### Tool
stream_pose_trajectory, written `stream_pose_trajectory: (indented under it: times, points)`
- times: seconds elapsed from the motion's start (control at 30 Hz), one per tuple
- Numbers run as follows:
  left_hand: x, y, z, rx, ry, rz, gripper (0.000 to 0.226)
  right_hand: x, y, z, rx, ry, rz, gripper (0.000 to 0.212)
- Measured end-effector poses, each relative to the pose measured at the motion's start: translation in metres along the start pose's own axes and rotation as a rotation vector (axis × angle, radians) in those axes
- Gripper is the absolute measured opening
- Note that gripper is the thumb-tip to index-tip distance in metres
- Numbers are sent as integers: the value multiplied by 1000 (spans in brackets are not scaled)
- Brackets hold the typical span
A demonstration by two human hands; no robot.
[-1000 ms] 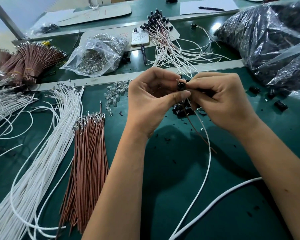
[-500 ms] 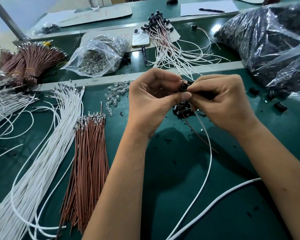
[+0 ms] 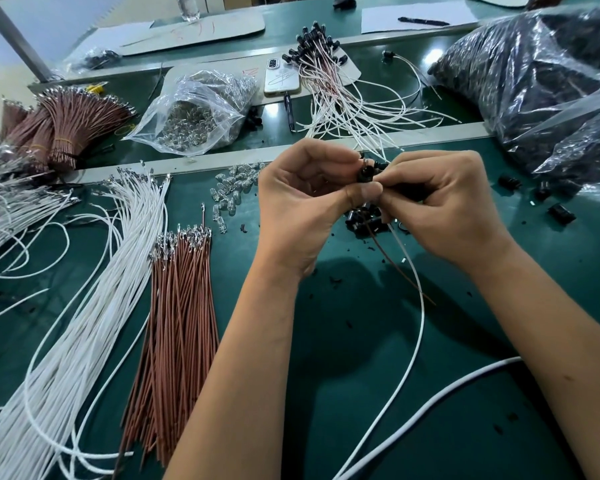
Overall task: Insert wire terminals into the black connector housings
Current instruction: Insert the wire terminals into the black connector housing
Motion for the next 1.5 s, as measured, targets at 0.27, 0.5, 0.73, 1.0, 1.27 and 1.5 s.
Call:
stream_pose_trajectory:
  times: [0.27,0.5,0.73,1.0,1.27,1.5]
  points:
    - [0,-9,-10,-100,103,-284,23,-3,4,0,13,-8,130,21]
    - [-2,-19,-10,-215,171,-527,24,-3,4,4,121,-61,202,23]
    - [-2,-17,-12,-183,116,-480,22,-4,1,5,119,-72,183,25]
    - [0,-8,-8,-129,8,-227,24,-2,-1,6,-61,-57,58,11]
    - [1,1,1,-103,-147,-77,35,-1,-6,1,-128,30,-67,7]
    - [3,2,-1,-59,-143,-28,36,-1,-9,2,-131,63,-86,10]
Point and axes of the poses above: each hand's wrist, its own x-axis towards the middle knuckle, its own z-axis out of the palm, y = z × x, the point moved 5 cm from there along x, towards the middle knuckle, and after that the axes turned 7 degrees about -x, right-handed, at the moved point
